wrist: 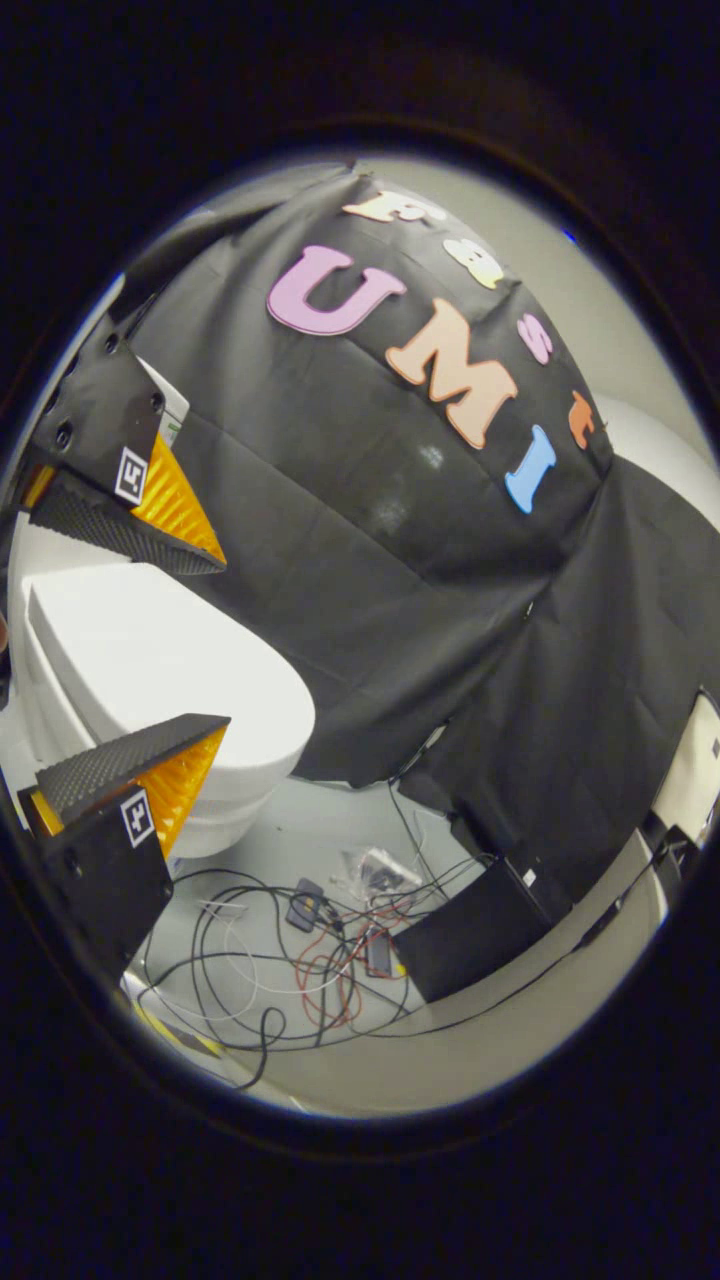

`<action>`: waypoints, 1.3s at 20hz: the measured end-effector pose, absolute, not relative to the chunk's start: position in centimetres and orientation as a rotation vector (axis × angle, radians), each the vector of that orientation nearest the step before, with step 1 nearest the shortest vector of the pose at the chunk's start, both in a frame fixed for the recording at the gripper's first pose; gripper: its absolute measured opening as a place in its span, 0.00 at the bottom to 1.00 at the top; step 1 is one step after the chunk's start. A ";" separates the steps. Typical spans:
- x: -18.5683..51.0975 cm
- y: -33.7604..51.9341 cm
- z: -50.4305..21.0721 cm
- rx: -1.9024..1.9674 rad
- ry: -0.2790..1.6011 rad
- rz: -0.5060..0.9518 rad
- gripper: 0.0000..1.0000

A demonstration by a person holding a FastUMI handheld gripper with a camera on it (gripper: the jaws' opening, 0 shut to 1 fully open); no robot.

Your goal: Open the toilet lid.

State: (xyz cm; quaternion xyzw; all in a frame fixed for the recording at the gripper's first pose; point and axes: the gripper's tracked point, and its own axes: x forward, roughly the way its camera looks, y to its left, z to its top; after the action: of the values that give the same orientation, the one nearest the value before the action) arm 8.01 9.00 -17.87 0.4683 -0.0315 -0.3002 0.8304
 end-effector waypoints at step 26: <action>4.1 12.1 -24.9 1.321 -0.095 -0.821 0.88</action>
State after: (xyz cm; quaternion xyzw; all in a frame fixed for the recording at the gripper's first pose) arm 4.12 12.10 -24.93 0.5959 -0.0429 -0.3700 0.7115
